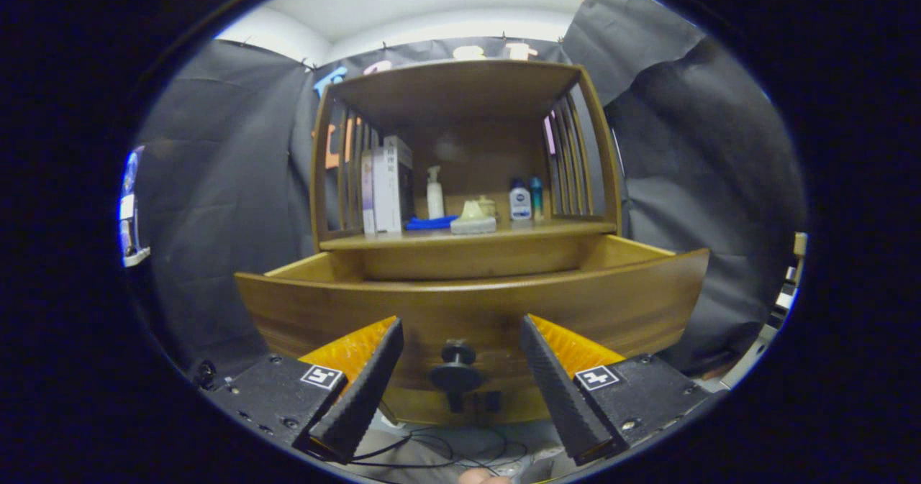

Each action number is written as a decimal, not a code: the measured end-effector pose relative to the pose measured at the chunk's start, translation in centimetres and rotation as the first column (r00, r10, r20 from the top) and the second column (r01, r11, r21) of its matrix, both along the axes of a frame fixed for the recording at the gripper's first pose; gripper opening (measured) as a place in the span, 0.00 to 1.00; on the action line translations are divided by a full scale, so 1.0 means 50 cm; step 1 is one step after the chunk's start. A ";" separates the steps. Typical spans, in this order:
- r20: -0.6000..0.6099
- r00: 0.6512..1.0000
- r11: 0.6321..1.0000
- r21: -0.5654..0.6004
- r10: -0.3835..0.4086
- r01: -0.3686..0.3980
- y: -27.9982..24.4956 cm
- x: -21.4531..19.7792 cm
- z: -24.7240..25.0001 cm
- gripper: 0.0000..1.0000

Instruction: Pull open the drawer, take out the items inside it, and place them on the countertop above the cabinet.

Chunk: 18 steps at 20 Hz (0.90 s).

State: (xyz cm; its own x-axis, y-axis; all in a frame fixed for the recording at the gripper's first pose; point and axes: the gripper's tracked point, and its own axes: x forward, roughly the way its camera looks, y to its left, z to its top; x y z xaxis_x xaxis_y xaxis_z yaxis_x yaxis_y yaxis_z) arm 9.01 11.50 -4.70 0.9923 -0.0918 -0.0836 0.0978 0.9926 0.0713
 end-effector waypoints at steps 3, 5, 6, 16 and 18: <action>-0.010 1.000 0.999 -0.045 -0.016 0.016 0.002 0.020 -0.008 1.00; -0.012 0.999 0.996 -0.083 -0.047 0.046 0.000 0.025 -0.015 1.00; -0.019 0.998 0.993 -0.103 -0.064 0.062 -0.003 0.026 -0.019 1.00; -0.016 0.999 0.993 -0.108 -0.048 0.046 -0.001 0.041 -0.013 1.00; -0.024 0.999 0.994 -0.106 -0.042 0.039 -0.006 0.051 -0.011 0.99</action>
State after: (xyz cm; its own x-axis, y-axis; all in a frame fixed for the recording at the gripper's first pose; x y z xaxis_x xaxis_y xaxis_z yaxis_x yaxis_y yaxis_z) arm 11.57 11.20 -5.25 0.9851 -0.1416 -0.0971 0.1386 0.9896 -0.0372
